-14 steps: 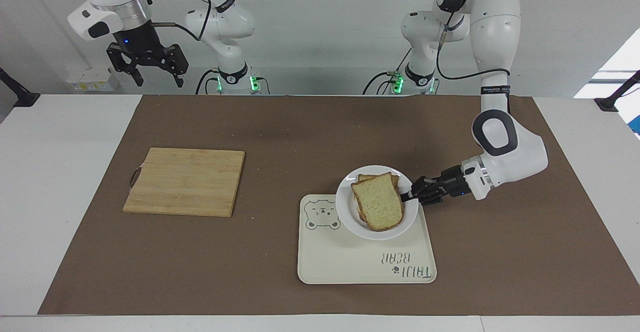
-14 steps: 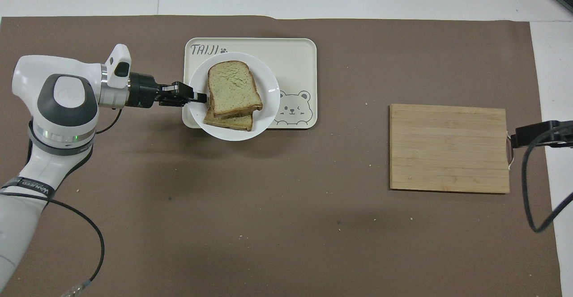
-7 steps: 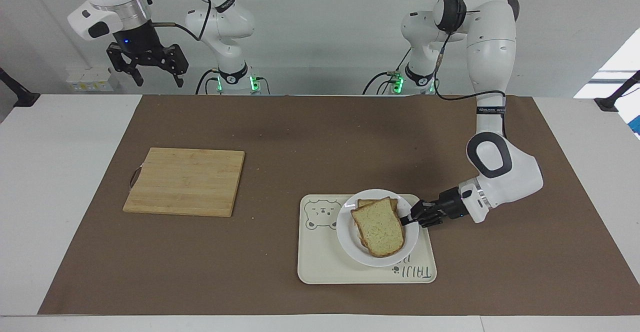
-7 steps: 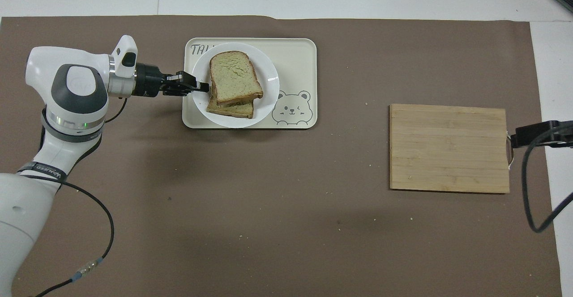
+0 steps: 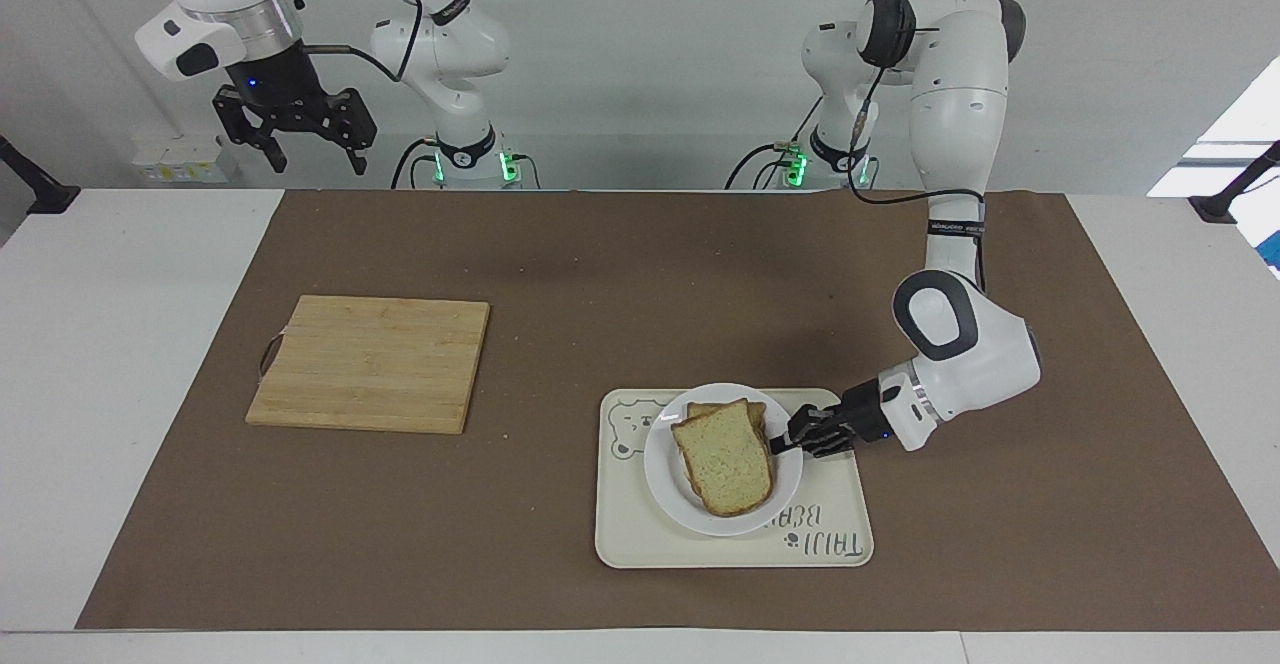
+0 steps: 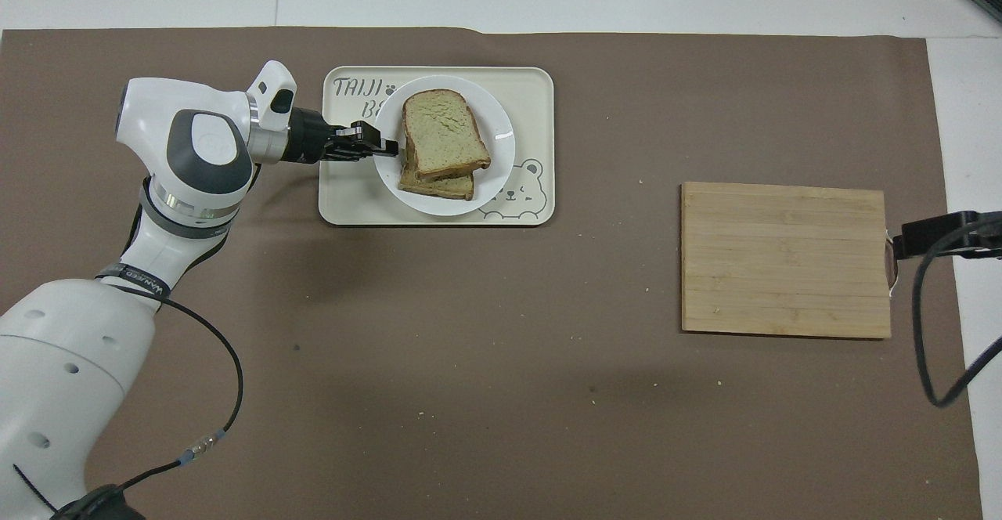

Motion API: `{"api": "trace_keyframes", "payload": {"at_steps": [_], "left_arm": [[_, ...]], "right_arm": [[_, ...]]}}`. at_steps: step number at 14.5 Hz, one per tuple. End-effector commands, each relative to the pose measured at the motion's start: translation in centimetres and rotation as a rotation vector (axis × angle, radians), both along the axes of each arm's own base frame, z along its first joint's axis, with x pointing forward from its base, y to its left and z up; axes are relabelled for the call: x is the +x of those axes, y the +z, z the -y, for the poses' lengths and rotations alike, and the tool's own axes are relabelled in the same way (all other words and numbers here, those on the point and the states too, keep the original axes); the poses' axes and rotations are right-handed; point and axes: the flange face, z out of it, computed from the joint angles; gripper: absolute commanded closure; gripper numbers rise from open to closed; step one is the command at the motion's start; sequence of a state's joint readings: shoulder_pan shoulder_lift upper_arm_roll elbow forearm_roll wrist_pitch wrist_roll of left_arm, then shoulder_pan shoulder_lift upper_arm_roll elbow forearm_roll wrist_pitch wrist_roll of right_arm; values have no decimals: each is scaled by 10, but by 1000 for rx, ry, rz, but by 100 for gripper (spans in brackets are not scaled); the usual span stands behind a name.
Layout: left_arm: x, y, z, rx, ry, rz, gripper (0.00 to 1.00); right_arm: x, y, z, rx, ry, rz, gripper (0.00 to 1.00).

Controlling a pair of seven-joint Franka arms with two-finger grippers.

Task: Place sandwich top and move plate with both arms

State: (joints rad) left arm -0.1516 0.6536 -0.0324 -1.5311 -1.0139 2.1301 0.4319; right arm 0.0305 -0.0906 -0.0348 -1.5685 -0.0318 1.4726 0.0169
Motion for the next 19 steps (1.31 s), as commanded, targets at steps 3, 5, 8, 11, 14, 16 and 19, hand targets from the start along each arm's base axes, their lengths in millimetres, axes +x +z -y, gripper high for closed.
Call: {"api": "trace_keyframes", "payload": {"at_steps": [3,5,8,11,14,16,19], "left_arm": [[11,16,-33,96,16,13,0],[10,38,-48,137,22,37,0],[2,79,-62,270,63,23,0],[-7,114,-60,461,58,14,0],[-24,151,-82,631,-28,11,0],[-35,182,-95,758,-41,24,0],[-58,239,-109,846,-24,34,0]], "right_arm": [[1,1,5,4,14,5,0],[1,1,5,4,14,5,0],[1,1,4,3,14,5,0],[2,1,5,3,17,6,0],[3,0,7,-10,20,-5,0],[4,0,6,0,23,-5,0],[2,2,3,9,19,8,0]]}}
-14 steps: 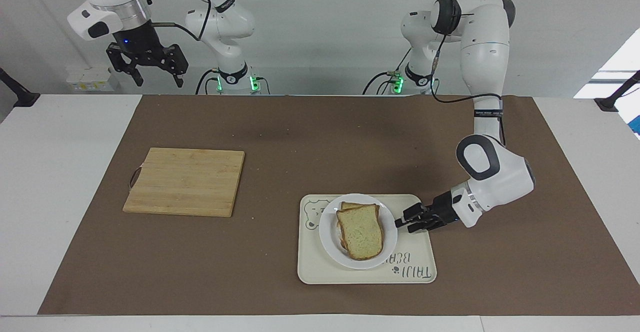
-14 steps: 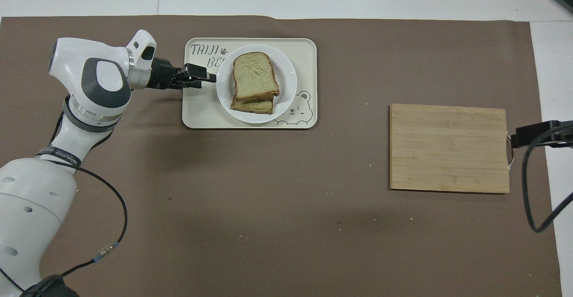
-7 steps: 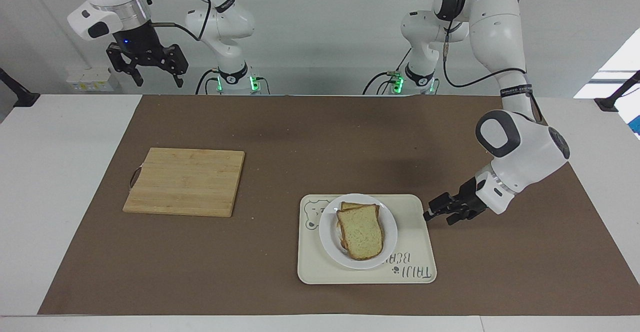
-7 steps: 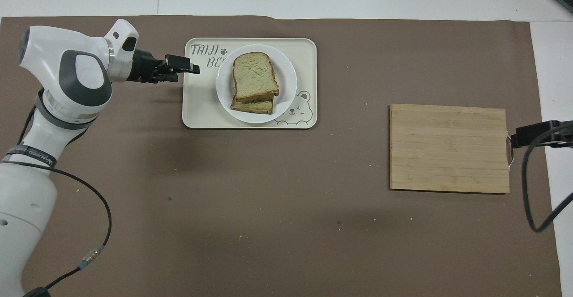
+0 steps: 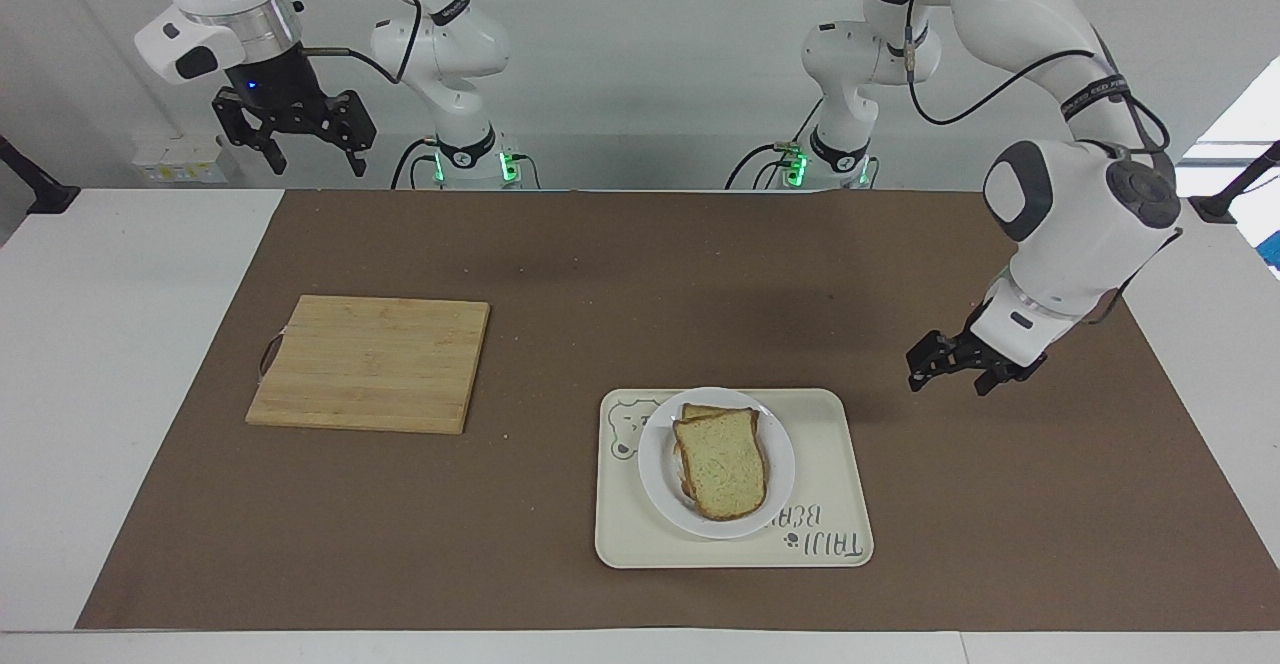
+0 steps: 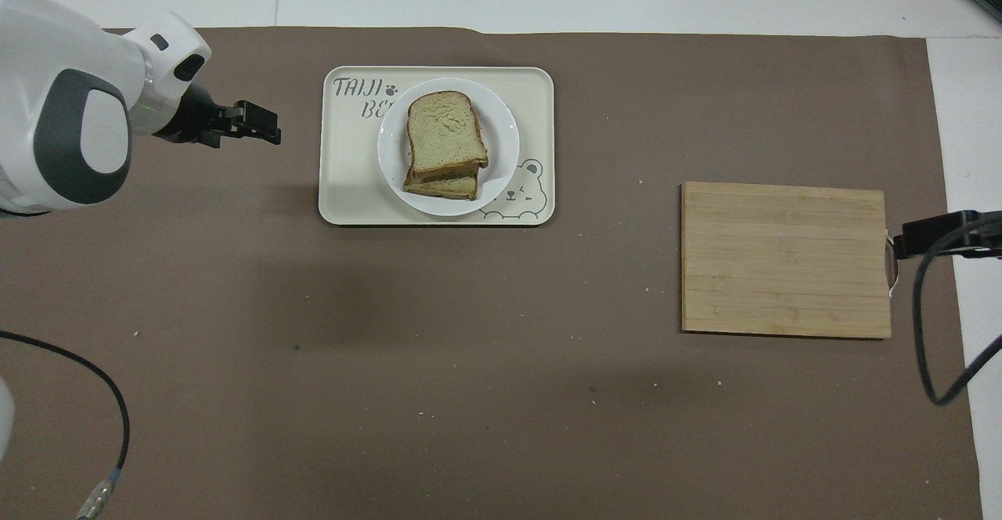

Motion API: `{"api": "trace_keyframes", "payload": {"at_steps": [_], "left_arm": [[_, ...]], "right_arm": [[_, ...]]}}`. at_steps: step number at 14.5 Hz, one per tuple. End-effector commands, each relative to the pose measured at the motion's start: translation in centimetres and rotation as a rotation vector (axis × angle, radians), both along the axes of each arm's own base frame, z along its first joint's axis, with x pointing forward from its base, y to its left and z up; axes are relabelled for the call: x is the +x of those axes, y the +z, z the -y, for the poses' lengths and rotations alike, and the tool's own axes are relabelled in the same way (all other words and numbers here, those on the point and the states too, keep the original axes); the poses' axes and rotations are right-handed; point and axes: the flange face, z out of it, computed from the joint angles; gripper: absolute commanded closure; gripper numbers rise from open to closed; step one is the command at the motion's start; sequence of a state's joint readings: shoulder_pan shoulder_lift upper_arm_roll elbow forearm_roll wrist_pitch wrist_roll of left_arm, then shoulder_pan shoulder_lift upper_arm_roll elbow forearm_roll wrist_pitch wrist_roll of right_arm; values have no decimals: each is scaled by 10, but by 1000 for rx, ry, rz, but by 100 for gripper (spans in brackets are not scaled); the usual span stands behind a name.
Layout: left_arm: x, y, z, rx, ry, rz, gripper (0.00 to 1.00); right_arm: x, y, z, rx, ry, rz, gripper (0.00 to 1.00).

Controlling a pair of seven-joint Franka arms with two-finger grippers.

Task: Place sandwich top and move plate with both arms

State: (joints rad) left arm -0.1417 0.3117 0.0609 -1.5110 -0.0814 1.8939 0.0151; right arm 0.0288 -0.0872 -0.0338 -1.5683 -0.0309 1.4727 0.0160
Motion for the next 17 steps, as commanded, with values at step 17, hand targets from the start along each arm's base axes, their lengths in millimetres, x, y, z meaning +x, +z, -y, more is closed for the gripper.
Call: {"api": "trace_keyframes", "payload": {"at_steps": [17], "left_arm": [[-122,161,-27,62,7,-108,0]], "right_arm": [[0,5,4,4,25,20,0]]}}
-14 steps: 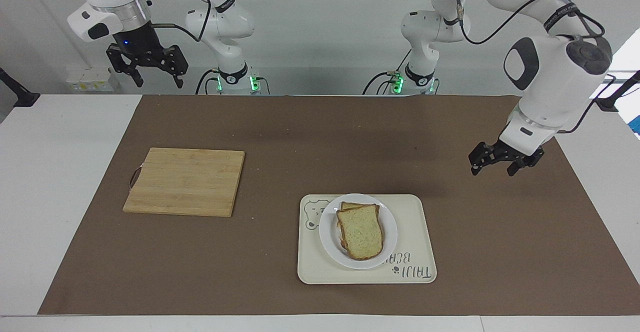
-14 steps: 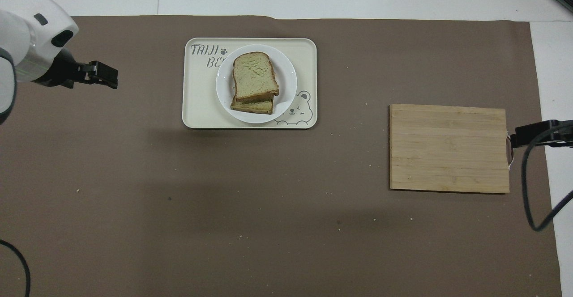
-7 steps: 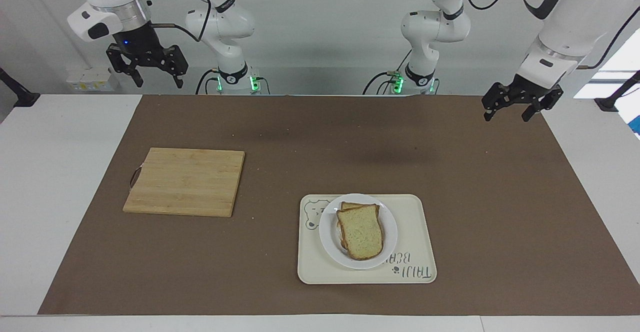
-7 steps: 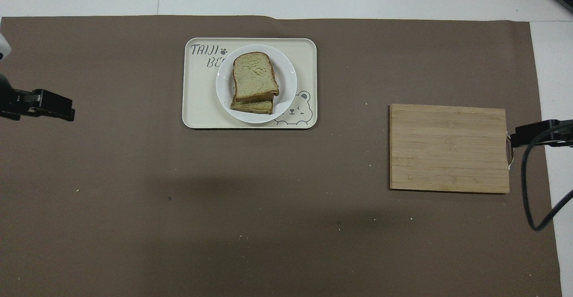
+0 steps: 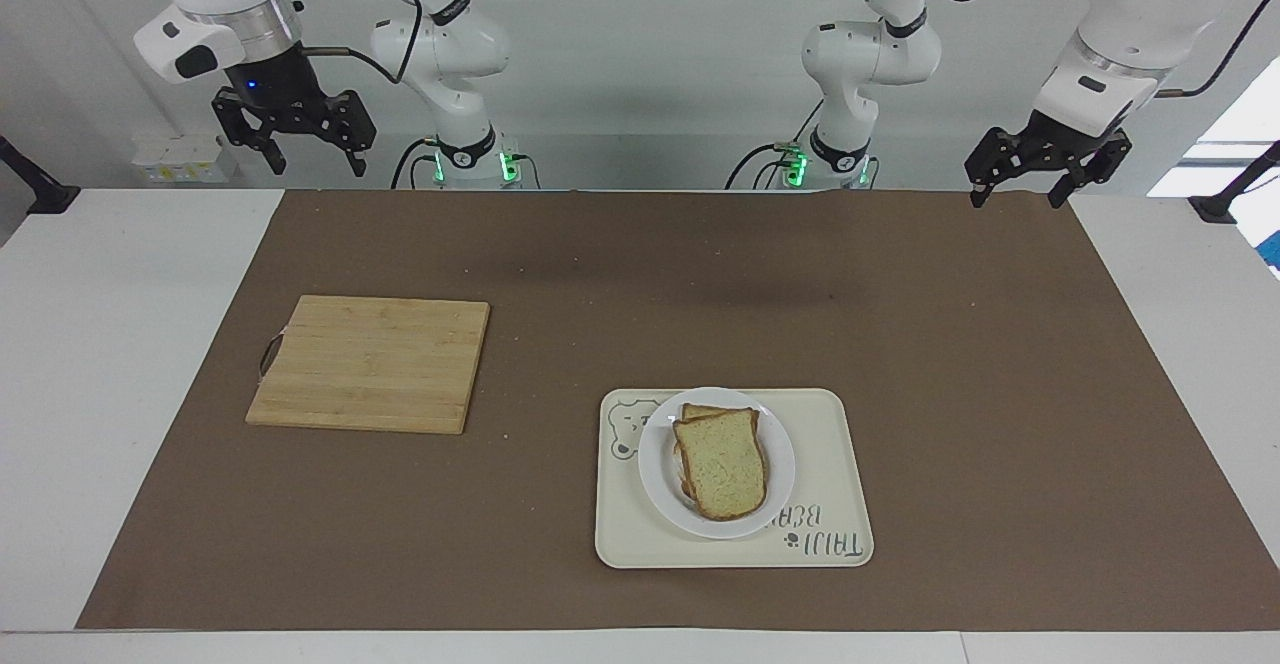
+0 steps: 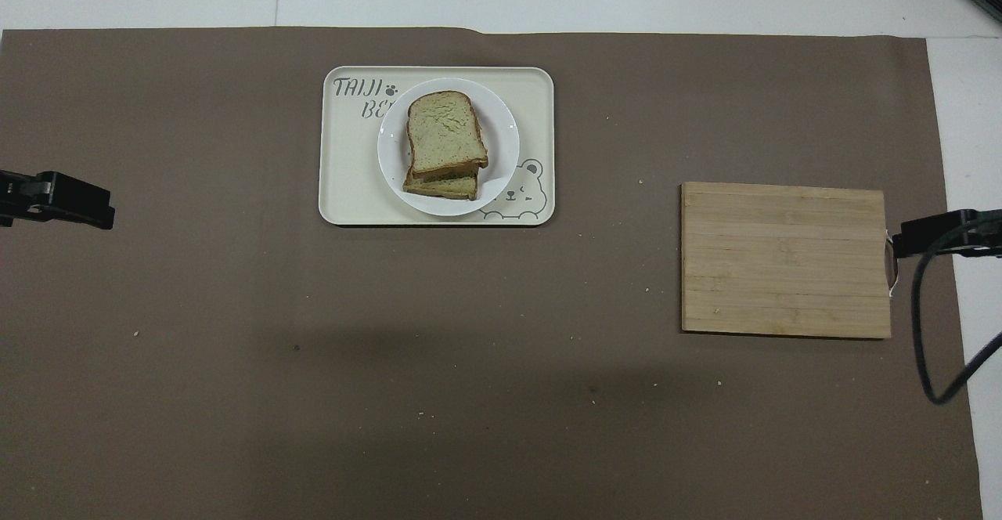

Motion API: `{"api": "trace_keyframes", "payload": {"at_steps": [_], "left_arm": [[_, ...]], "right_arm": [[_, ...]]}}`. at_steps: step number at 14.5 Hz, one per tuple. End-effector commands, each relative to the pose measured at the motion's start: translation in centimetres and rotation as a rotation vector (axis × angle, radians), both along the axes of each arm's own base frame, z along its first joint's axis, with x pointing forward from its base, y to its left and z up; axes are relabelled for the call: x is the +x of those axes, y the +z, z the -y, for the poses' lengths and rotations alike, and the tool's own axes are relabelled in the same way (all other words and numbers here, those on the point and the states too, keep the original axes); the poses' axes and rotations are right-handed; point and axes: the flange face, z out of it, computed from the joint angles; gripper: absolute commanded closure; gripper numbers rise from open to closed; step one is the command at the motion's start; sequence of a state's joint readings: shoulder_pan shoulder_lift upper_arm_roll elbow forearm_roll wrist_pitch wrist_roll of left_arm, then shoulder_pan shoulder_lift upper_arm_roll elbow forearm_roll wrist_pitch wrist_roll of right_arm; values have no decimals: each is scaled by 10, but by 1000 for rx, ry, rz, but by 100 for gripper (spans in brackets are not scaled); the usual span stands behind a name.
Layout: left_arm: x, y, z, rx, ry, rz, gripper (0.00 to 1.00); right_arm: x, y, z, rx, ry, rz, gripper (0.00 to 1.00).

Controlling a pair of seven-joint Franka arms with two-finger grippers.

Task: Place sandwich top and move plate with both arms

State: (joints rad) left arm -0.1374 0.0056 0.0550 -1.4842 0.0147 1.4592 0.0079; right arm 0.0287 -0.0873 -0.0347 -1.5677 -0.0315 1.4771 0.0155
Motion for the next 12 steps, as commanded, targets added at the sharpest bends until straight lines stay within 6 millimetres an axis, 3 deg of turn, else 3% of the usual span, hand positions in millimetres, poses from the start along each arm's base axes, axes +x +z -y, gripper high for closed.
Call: {"api": "trace_keyframes", "payload": {"at_steps": [1,12], "left_arm": [[-5,1,-7,-19,21,-14,0],[-9,1,-8,-16,18,-35,0]], "right_arm": [[-1,3,3,4,25,15,0],[-1,4,3,6,27,16,0]]}}
